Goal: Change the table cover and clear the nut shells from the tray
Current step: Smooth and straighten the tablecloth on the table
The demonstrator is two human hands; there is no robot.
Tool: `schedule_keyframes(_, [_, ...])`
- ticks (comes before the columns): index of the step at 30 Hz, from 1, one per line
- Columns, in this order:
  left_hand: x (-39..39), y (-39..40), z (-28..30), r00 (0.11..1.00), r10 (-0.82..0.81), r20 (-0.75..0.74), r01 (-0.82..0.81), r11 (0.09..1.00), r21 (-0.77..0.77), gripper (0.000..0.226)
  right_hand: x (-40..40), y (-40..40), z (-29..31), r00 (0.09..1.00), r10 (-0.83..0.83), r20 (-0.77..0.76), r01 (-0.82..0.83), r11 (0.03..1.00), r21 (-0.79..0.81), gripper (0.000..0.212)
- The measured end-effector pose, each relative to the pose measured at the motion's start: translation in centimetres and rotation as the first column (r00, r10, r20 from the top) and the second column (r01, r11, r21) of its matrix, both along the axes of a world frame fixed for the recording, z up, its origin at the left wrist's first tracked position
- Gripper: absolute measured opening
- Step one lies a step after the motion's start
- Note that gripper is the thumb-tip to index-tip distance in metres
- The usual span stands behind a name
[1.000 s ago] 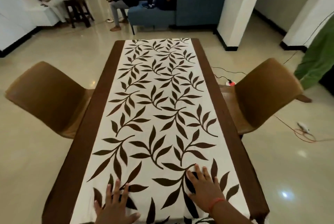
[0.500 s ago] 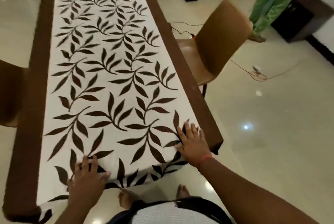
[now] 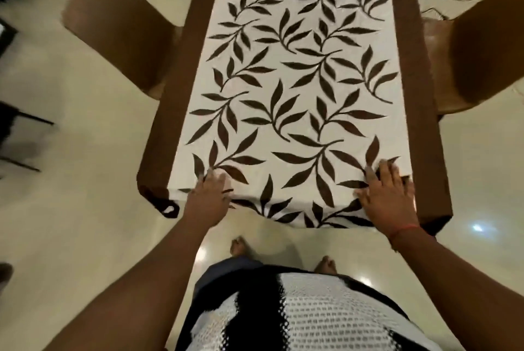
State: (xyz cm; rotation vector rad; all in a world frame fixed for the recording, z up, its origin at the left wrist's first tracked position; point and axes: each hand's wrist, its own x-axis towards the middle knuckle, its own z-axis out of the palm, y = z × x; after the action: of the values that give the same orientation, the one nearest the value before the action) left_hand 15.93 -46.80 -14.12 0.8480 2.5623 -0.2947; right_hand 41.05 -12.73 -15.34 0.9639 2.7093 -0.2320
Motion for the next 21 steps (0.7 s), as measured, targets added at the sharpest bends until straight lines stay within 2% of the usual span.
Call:
schedule_keyframes(3, [-2.6, -2.2, 0.0, 0.994, 0.11, -0.015, -0.109, 0.991, 0.074, 0.067, -2.4, -1.3, 0.4, 0.999, 0.043, 0.011, -0.043, 0.999, 0.001, 0.065])
schedule_keyframes(7, [-6.3, -5.2, -0.5, 0.994, 0.105, -0.005, -0.104, 0.991, 0.09, 0.069, -7.1, -4.5, 1.0, 0.999, 0.041, 0.008, -0.04, 0.998, -0.041, 0.068])
schedule_keyframes(10, [-8.2, -7.3, -0.5, 0.997, 0.082, -0.003, -0.081, 0.991, 0.108, 0.067, -10.3, -7.8, 0.8, 0.995, 0.042, 0.09, -0.038, 0.998, -0.051, 0.074])
schedule_keyframes(13, [-9.1, -9.6, -0.8, 1.0, -0.013, -0.017, 0.015, 0.996, 0.092, 0.069, -12.0, -10.4, -0.4, 0.988, -0.007, 0.155, 0.019, 0.997, -0.075, 0.076])
schedule_keyframes(21, [-8.3, -13.2, -0.8, 0.994, -0.111, 0.011, 0.109, 0.987, 0.115, 0.078, -9.3, -13.4, -1.6, 0.99, -0.031, 0.135, 0.039, 0.998, -0.051, 0.073])
